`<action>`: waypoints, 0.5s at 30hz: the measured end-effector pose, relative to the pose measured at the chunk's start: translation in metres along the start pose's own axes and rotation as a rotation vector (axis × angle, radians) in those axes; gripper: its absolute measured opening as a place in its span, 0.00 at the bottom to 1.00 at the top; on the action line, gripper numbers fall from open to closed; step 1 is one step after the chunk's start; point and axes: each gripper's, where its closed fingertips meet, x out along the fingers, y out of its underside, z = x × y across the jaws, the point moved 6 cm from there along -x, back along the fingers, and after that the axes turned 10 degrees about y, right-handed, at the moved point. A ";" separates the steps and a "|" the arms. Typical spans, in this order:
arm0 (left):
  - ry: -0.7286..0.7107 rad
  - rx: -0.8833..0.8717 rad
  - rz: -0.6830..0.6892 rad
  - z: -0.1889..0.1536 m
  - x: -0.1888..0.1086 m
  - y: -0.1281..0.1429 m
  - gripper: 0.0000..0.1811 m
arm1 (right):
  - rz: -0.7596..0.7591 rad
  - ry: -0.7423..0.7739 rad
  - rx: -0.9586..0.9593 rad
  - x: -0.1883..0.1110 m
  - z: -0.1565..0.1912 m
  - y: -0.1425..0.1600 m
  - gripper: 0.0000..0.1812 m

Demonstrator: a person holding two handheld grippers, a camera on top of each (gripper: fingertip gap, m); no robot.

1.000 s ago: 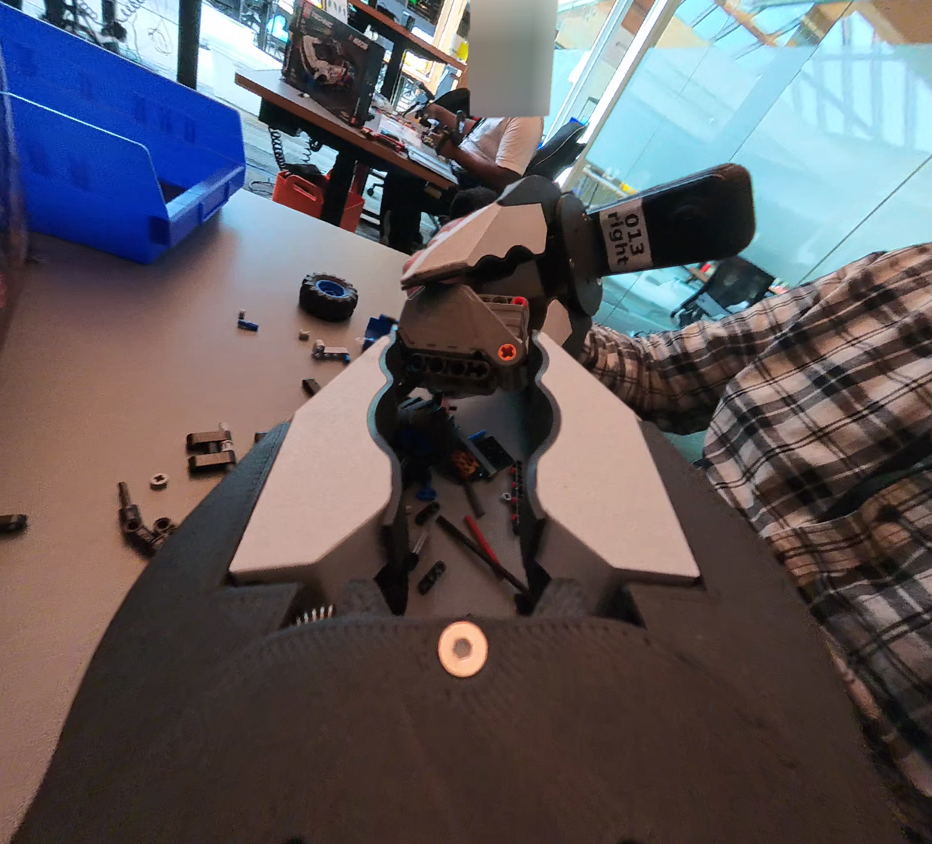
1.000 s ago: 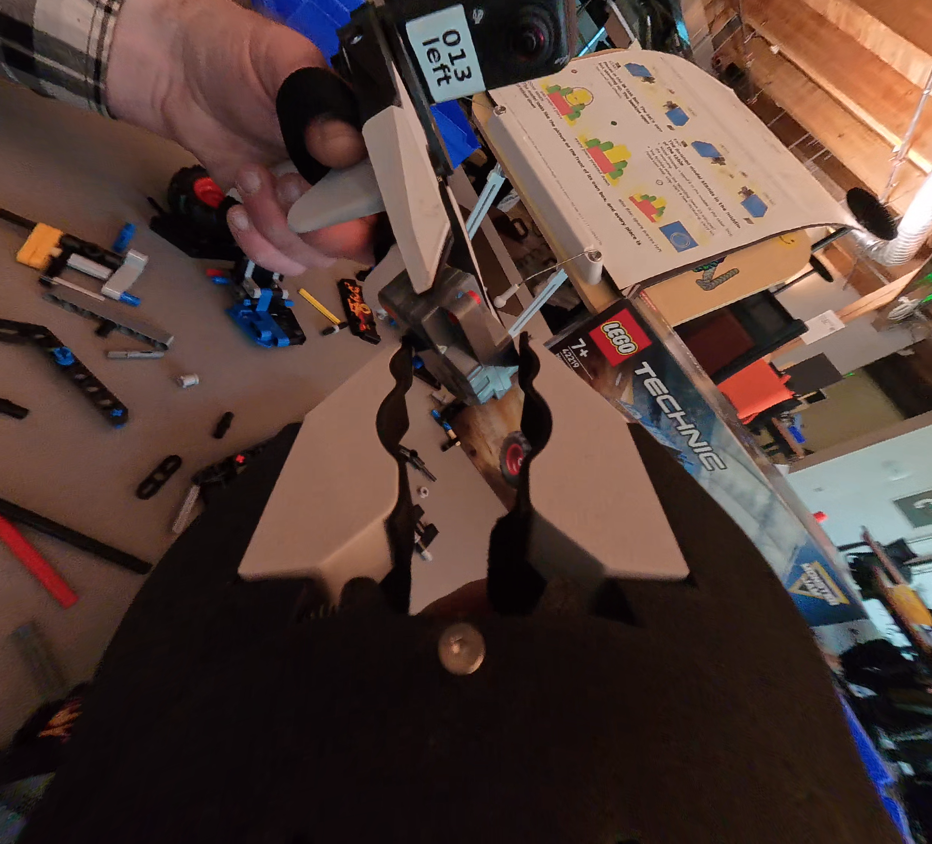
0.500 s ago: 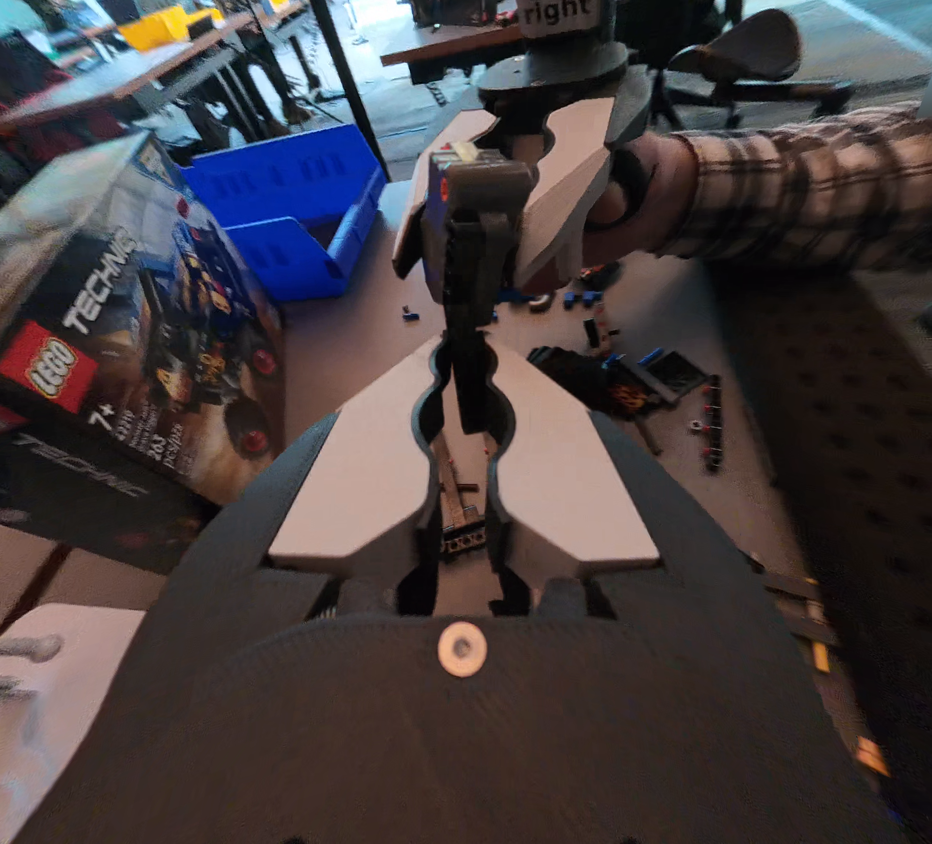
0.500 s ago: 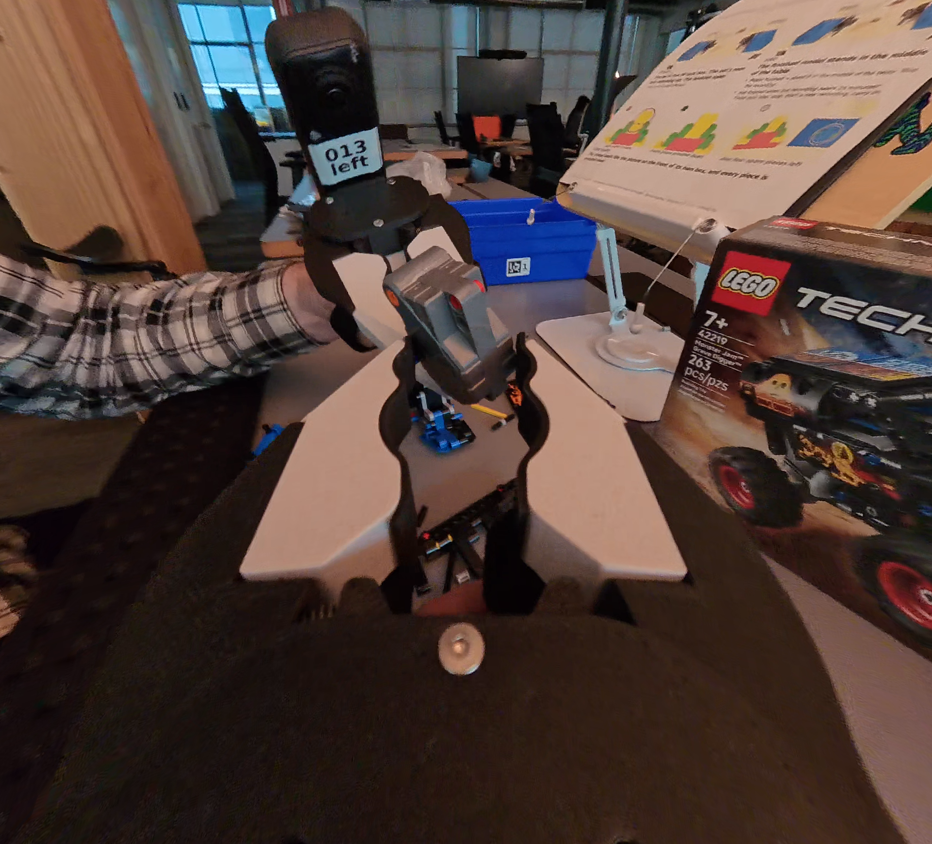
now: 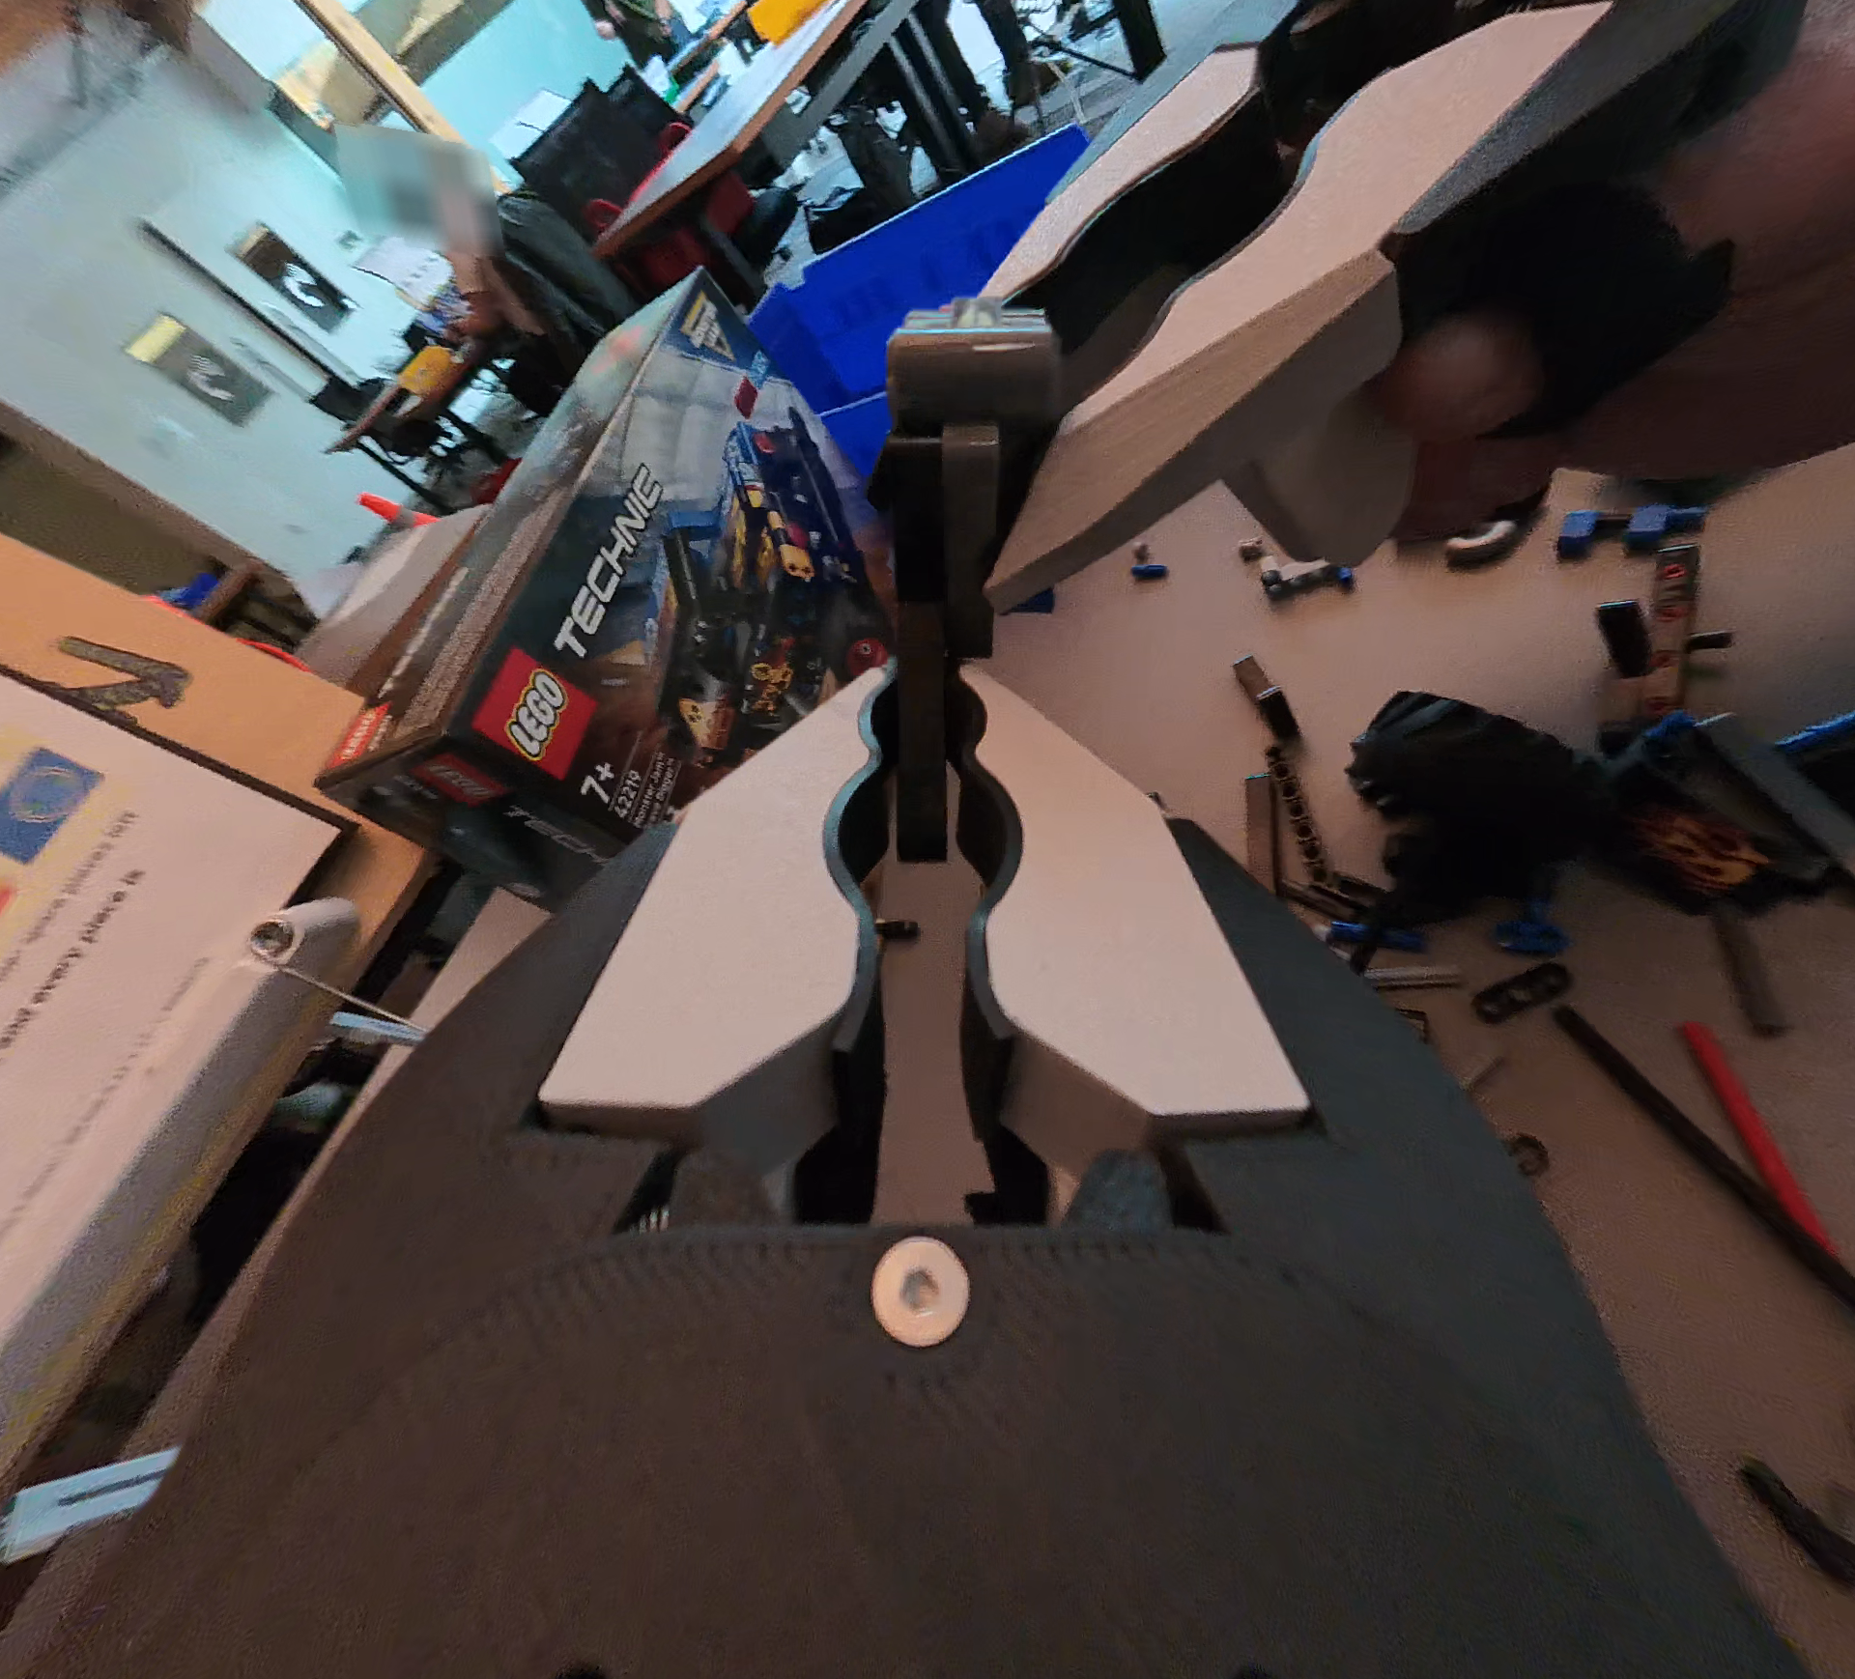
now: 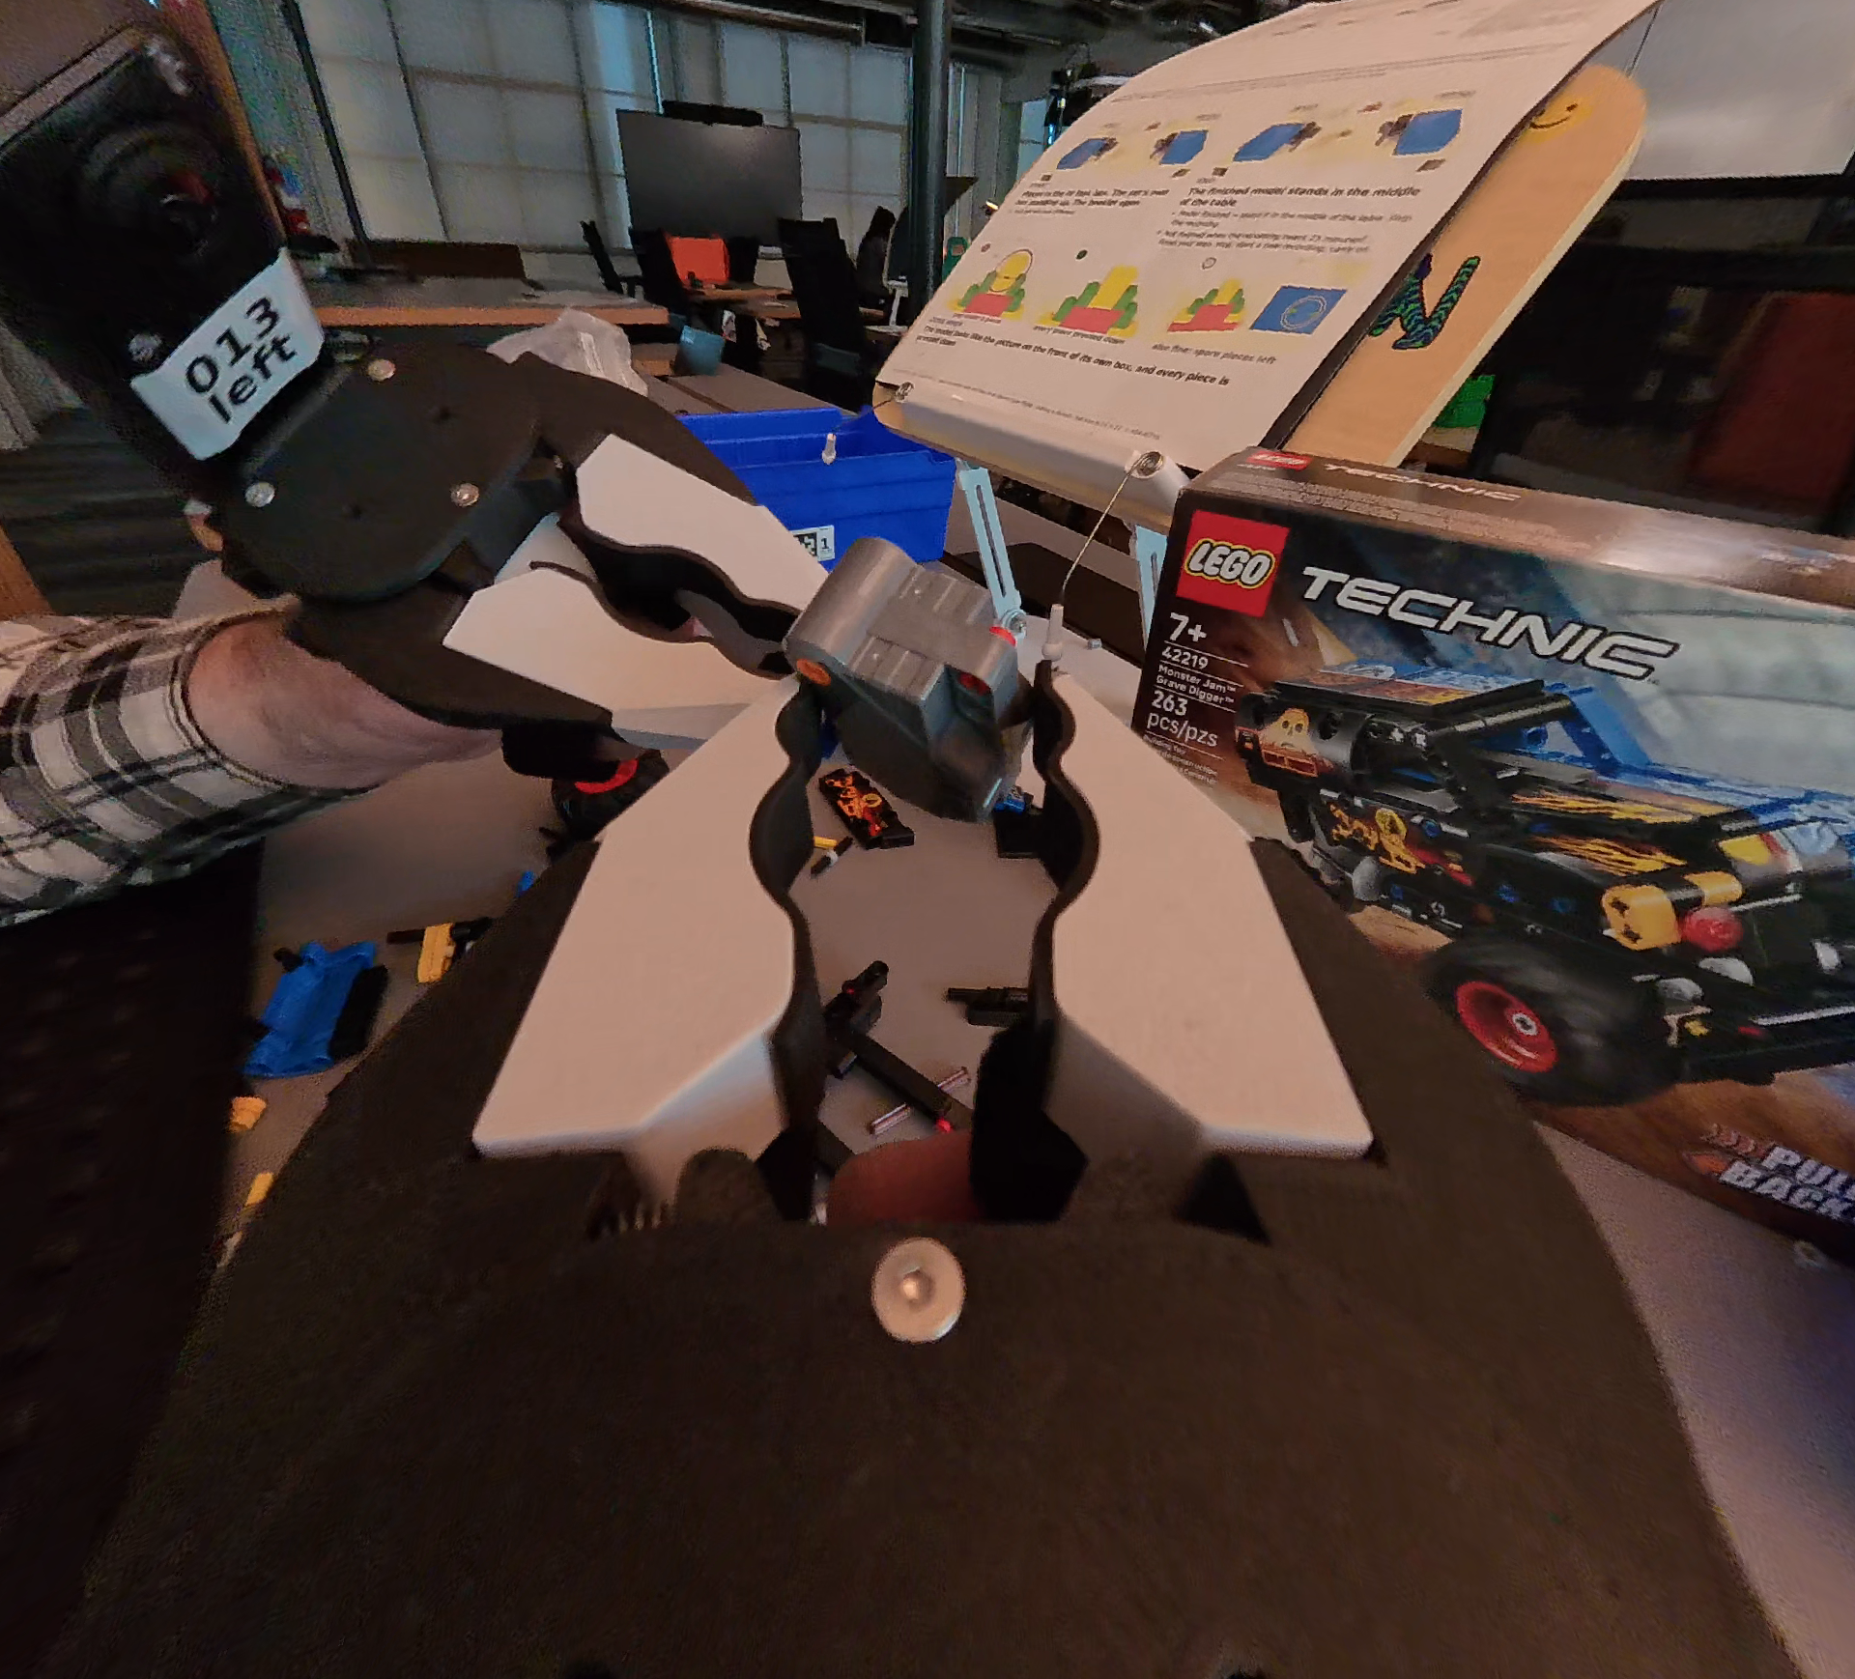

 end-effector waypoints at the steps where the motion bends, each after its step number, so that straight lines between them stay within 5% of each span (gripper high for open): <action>1: -0.016 0.014 0.010 -0.001 0.001 0.000 0.02 | 0.000 -0.006 0.011 0.000 -0.001 0.001 0.22; 7: 0.038 -0.075 -0.053 0.000 -0.003 -0.005 0.03 | -0.020 -0.012 -0.071 -0.005 0.002 -0.003 0.22; 11: 0.116 -0.400 -0.271 0.027 -0.021 -0.007 0.02 | -0.018 -0.068 -0.150 -0.009 0.014 -0.004 0.21; 15: 0.206 -0.288 -0.172 0.010 -0.015 -0.004 0.02 | 0.006 -0.072 -0.109 -0.003 0.009 -0.004 0.21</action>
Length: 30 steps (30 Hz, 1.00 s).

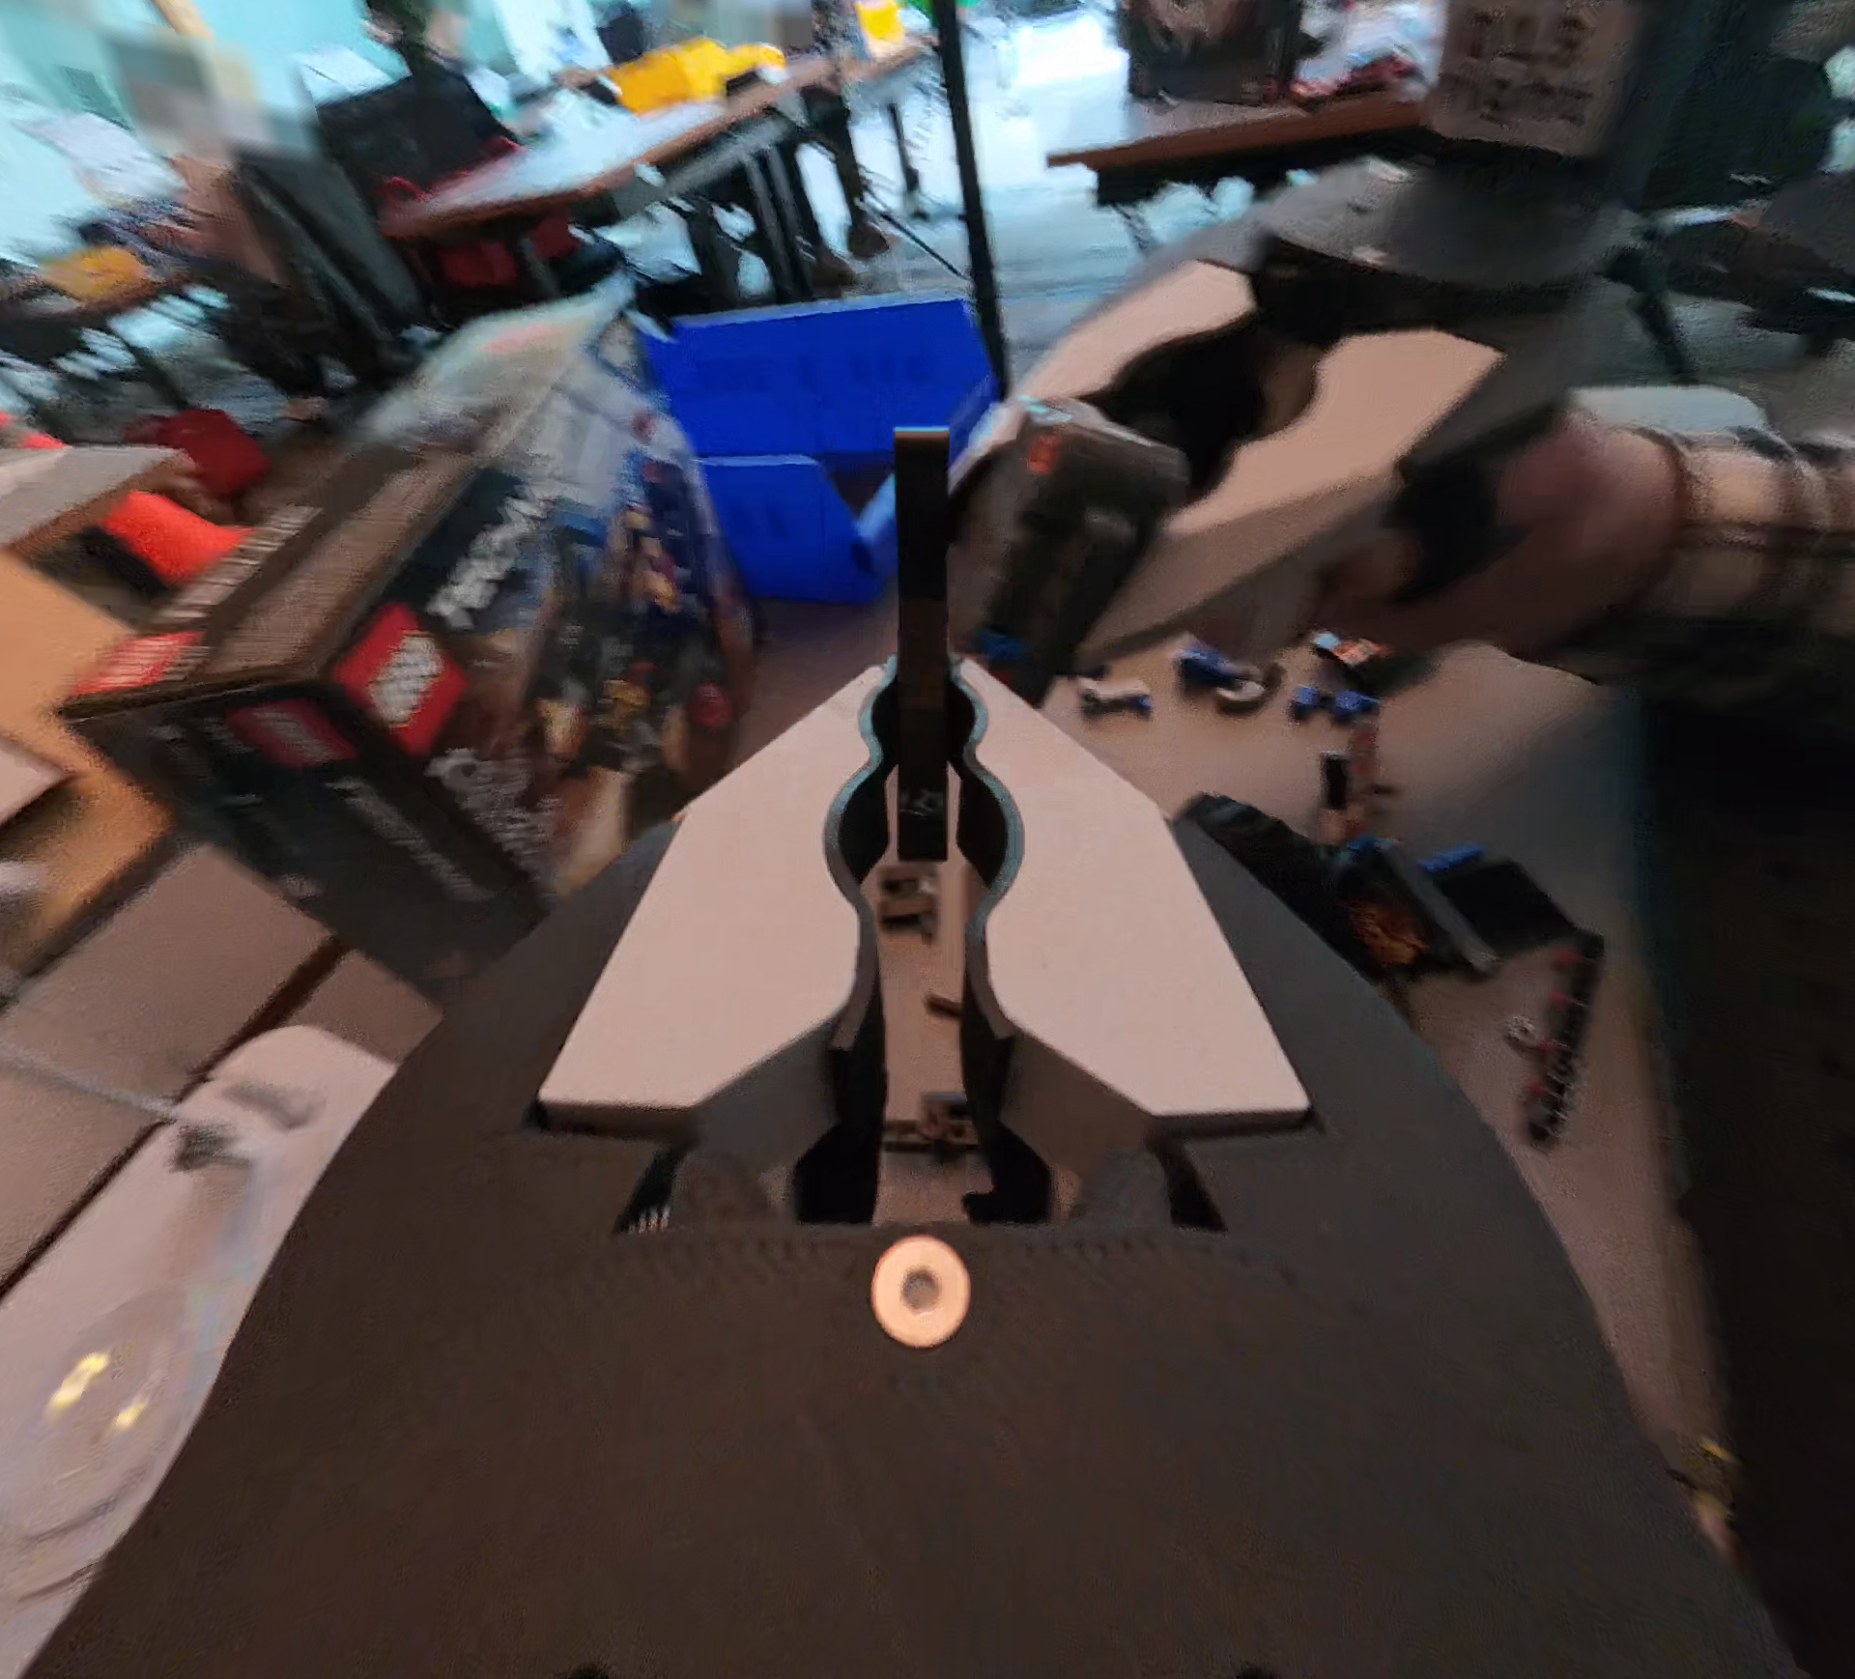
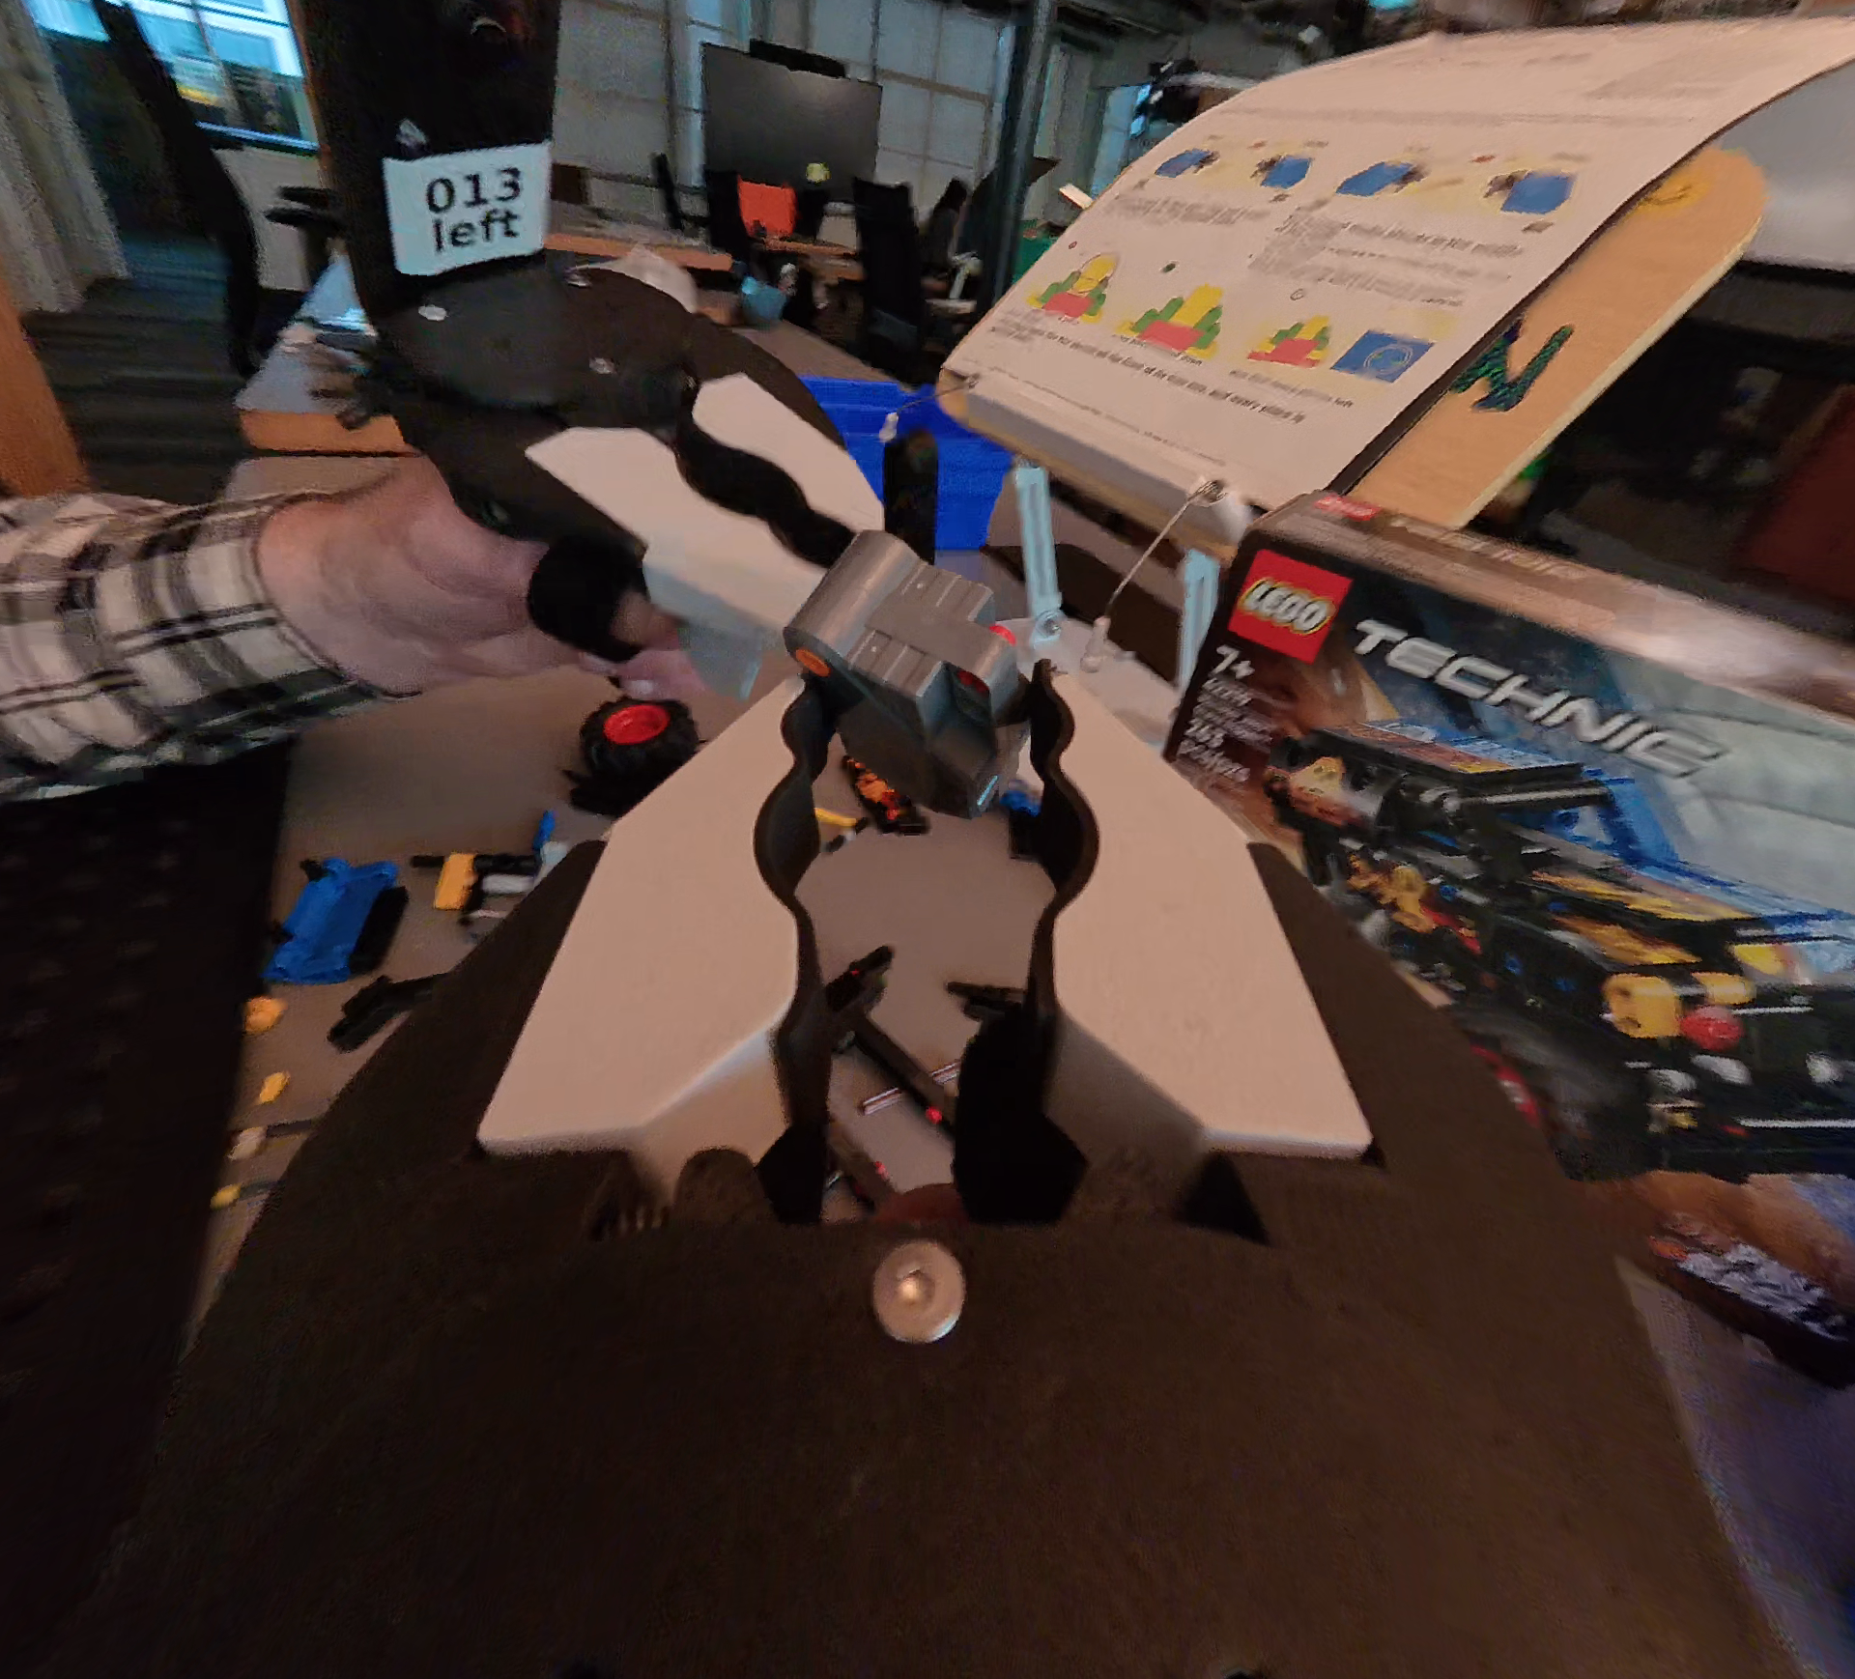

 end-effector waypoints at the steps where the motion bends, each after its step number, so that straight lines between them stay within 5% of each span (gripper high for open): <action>1: 0.039 -0.011 0.069 -0.003 0.006 0.007 0.03 | 0.017 -0.031 0.021 0.000 -0.001 0.003 0.21; 8: 0.108 0.007 0.201 -0.002 0.010 0.032 0.03 | 0.034 -0.068 0.099 -0.005 -0.010 0.014 0.22; 15: 0.327 -0.033 0.511 -0.013 0.006 0.089 0.03 | 0.090 -0.127 0.147 -0.001 -0.011 0.029 0.22; 20: 0.357 -0.002 0.603 -0.017 0.010 0.107 0.16 | 0.068 -0.195 0.236 -0.002 -0.011 0.030 0.22; 30: 0.102 0.332 0.145 -0.027 0.010 0.019 0.19 | -0.062 -0.375 0.448 -0.008 -0.009 0.017 0.22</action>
